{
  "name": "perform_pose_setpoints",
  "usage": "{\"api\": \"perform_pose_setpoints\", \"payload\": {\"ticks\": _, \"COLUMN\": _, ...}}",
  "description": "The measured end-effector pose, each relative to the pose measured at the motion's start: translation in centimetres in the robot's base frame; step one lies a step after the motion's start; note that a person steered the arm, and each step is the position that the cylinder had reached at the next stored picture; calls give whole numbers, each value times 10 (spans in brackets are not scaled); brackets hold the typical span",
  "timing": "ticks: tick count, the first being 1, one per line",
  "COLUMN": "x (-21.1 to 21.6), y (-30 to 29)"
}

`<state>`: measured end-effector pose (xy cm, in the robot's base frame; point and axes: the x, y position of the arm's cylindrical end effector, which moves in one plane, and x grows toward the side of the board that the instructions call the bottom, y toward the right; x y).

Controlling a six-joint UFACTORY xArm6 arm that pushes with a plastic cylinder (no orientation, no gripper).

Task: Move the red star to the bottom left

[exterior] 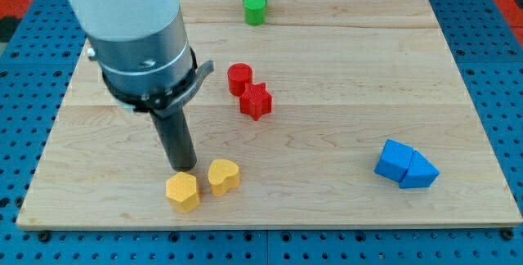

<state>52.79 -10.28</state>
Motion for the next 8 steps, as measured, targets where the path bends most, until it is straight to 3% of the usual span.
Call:
{"api": "perform_pose_setpoints", "payload": {"ticks": 1, "x": -44, "y": 13}}
{"api": "perform_pose_setpoints", "payload": {"ticks": 2, "x": -13, "y": 57}}
{"api": "perform_pose_setpoints", "payload": {"ticks": 6, "x": -13, "y": 73}}
{"api": "perform_pose_setpoints", "payload": {"ticks": 7, "x": -23, "y": 120}}
{"api": "perform_pose_setpoints", "payload": {"ticks": 8, "x": -62, "y": 130}}
